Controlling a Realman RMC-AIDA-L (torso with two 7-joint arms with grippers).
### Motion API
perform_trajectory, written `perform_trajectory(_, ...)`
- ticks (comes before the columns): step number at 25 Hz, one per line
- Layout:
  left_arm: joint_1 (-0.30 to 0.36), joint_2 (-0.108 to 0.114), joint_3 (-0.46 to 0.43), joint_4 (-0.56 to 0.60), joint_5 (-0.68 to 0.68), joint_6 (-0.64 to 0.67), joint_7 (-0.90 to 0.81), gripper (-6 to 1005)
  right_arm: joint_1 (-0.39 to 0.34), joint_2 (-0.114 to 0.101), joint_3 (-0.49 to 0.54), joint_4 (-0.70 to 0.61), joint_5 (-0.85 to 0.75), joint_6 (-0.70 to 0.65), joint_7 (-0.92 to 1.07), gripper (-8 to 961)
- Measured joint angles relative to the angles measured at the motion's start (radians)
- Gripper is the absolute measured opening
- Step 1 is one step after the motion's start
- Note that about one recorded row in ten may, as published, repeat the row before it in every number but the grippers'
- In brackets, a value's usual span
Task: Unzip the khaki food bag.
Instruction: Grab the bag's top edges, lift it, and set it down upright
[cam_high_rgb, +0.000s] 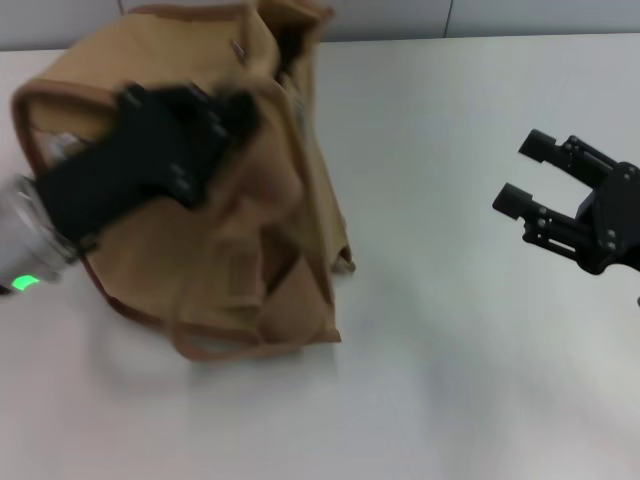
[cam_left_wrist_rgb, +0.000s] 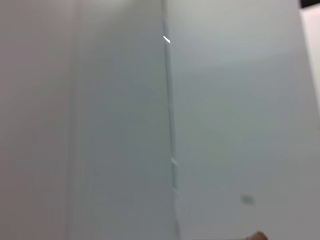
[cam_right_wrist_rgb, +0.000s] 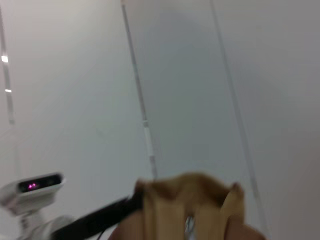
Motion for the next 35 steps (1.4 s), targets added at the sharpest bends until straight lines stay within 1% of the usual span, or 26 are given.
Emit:
perform_trajectory(1, 0.0, 0.0, 0.0, 0.0, 0.0, 0.0, 0.0, 35, 0.0, 0.0, 0.0, 0.0, 0.0, 0.0, 0.0, 792)
perform_trajectory(2, -0.011, -0.002, 0.014, -0.036, -0.001, -0.007, 0.025, 35, -0.004, 0.002, 0.013, 0.044, 0.015, 0.03, -0.109, 792)
perform_trajectory(3, -0.022, -0.004, 0.024, -0.07, -0.001, -0.012, 0.05, 35, -0.004, 0.002, 0.013, 0.044, 0.015, 0.03, -0.109, 792)
perform_trajectory(4, -0.027, -0.005, 0.027, -0.089, -0.002, -0.013, 0.063, 36, -0.005, 0.002, 0.019, 0.077, 0.028, 0.05, -0.192, 792)
perform_trajectory(5, -0.037, -0.006, 0.032, -0.126, -0.003, -0.01, 0.083, 36, -0.01, 0.004, 0.023, 0.154, 0.057, 0.093, -0.366, 791)
perform_trajectory(6, -0.037, -0.006, 0.032, -0.126, -0.003, -0.01, 0.083, 36, -0.01, 0.004, 0.023, 0.154, 0.057, 0.093, -0.366, 791)
perform_trajectory(7, -0.044, -0.006, 0.035, -0.147, -0.003, -0.005, 0.086, 36, -0.011, 0.006, 0.024, 0.237, 0.089, 0.145, -0.543, 791)
perform_trajectory(8, -0.044, -0.006, 0.035, -0.147, -0.003, -0.005, 0.086, 36, -0.011, 0.006, 0.024, 0.237, 0.089, 0.145, -0.543, 791)
perform_trajectory(9, -0.045, -0.006, 0.037, -0.152, -0.003, -0.004, 0.086, 36, -0.008, 0.006, 0.024, 0.284, 0.106, 0.175, -0.627, 791)
perform_trajectory(10, -0.048, -0.006, 0.042, -0.17, -0.002, 0.002, 0.087, 37, 0.006, 0.008, 0.024, 0.378, 0.132, 0.23, -0.78, 791)
perform_trajectory(11, -0.048, -0.006, 0.042, -0.17, -0.002, 0.002, 0.087, 37, 0.006, 0.008, 0.024, 0.378, 0.132, 0.23, -0.78, 791)
perform_trajectory(12, -0.05, -0.006, 0.043, -0.178, -0.002, 0.003, 0.089, 37, 0.022, 0.009, 0.024, 0.447, 0.145, 0.274, -0.892, 791)
perform_trajectory(13, -0.054, -0.006, 0.044, -0.192, -0.002, 0.005, 0.094, 37, 0.022, 0.009, 0.024, 0.447, 0.145, 0.274, -0.892, 791)
perform_trajectory(15, -0.068, -0.006, 0.046, -0.225, -0.001, 0.006, 0.119, 37, 0.045, 0.011, 0.029, 0.526, 0.149, 0.324, -1.01, 791)
perform_trajectory(16, -0.068, -0.006, 0.046, -0.225, -0.001, 0.006, 0.119, 38, 0.045, 0.011, 0.029, 0.526, 0.149, 0.324, -1.01, 791)
perform_trajectory(17, -0.07, -0.006, 0.046, -0.232, -0.001, 0.011, 0.129, 38, 0.061, 0.012, 0.034, 0.557, 0.149, 0.35, -1.045, 791)
perform_trajectory(22, -0.068, -0.006, 0.047, -0.234, 0.0, 0.03, 0.131, 39, 0.083, 0.012, 0.029, 0.58, 0.144, 0.389, -1.052, 791)
perform_trajectory(26, -0.054, -0.006, 0.047, -0.226, 0.001, 0.048, 0.133, 39, 0.085, 0.012, 0.024, 0.583, 0.14, 0.399, -1.055, 791)
perform_trajectory(30, -0.029, -0.006, 0.044, -0.204, 0.001, 0.071, 0.168, 40, 0.075, 0.012, 0.026, 0.584, 0.092, 0.398, -1.091, 790)
perform_trajectory(34, -0.028, -0.006, 0.046, -0.201, 0.003, 0.073, 0.176, 41, 0.074, 0.012, 0.023, 0.597, 0.089, 0.394, -1.117, 790)
perform_trajectory(35, -0.029, -0.006, 0.047, -0.201, 0.006, 0.074, 0.183, 41, 0.067, 0.012, 0.026, 0.609, 0.089, 0.39, -1.16, 790)
